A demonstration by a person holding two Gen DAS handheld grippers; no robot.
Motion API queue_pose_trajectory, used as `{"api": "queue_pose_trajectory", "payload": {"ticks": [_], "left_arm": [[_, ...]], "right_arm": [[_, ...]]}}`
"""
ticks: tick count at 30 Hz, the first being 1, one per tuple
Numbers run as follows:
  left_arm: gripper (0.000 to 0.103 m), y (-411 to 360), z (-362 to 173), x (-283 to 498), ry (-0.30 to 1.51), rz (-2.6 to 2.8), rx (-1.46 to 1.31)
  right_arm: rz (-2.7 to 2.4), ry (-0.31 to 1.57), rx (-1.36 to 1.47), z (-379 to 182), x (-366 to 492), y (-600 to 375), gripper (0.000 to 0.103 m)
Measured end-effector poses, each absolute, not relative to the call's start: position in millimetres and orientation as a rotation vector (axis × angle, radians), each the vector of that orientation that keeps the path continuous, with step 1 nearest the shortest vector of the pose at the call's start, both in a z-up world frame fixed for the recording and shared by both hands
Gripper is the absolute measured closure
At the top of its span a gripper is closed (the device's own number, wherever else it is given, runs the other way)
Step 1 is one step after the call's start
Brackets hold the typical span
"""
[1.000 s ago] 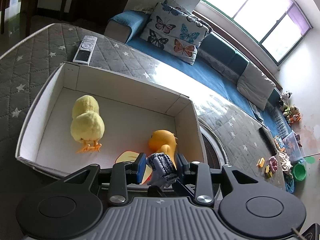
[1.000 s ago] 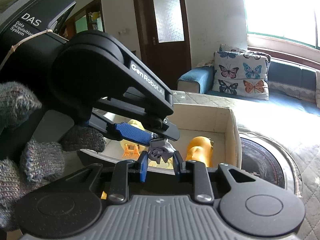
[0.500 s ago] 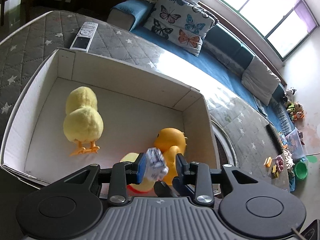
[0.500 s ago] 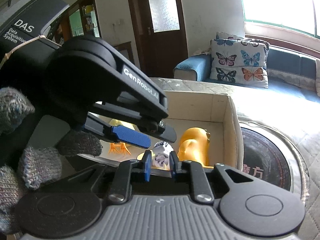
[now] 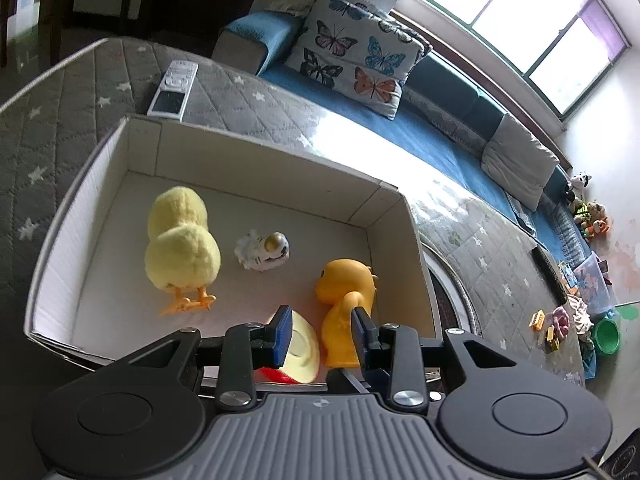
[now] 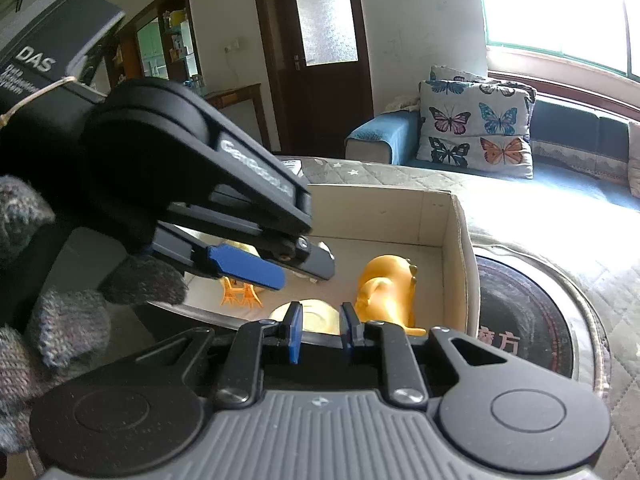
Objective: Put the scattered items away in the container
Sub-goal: 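Open the left tool to drop the robot figure into the box, then move the left tool out of the box down to the small yellow figure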
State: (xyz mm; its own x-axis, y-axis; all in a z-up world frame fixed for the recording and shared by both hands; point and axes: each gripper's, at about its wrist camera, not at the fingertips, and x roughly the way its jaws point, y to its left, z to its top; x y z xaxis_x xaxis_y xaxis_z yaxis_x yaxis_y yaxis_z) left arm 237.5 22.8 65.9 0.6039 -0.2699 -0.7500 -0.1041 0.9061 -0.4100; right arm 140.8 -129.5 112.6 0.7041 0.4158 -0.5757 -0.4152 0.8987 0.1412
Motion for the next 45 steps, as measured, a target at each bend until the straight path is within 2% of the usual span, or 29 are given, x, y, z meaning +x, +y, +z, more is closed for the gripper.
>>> {"api": "queue_pose_trajectory", "payload": {"ticks": [8,19,26,28,32,34,40,45], "left_arm": [[0.067,32.4,77.2,216.4,0.887,-0.079,-0.411],[0.067,35.5,84.0,188.1,0.841,-0.05,-0.348],[0.067,41.0,87.2,171.1,0.806,-0.044,-0.324],[0.067,42.8,88.5,166.1,0.793,-0.044,-0.317],[0.067,47.6,90.0,156.1,0.772,-0.052,-0.316],[0.067,48.7,89.6,151.2,0.765,-0.052,-0.306],[0.067,53.4,85.4,141.0,0.763,-0.043,-0.298],[0.067,61.5,84.8,133.8,0.761,-0.029,-0.305]], "right_arm": [[0.464,0.631,0.003,117.6,125.0,-129.5,0.081],[0.466,0.614,0.006,122.4,109.6,-124.6,0.051],[0.475,0.61,-0.005,122.5,100.8,-118.9,0.043],[0.474,0.603,-0.005,123.8,97.4,-118.9,0.037],[0.473,0.59,-0.008,126.0,90.7,-118.5,0.034],[0.47,0.587,-0.007,125.4,88.6,-118.6,0.028],[0.471,0.591,-0.013,122.3,77.5,-117.0,0.022],[0.477,0.591,-0.009,120.4,70.1,-116.5,0.022]]}}
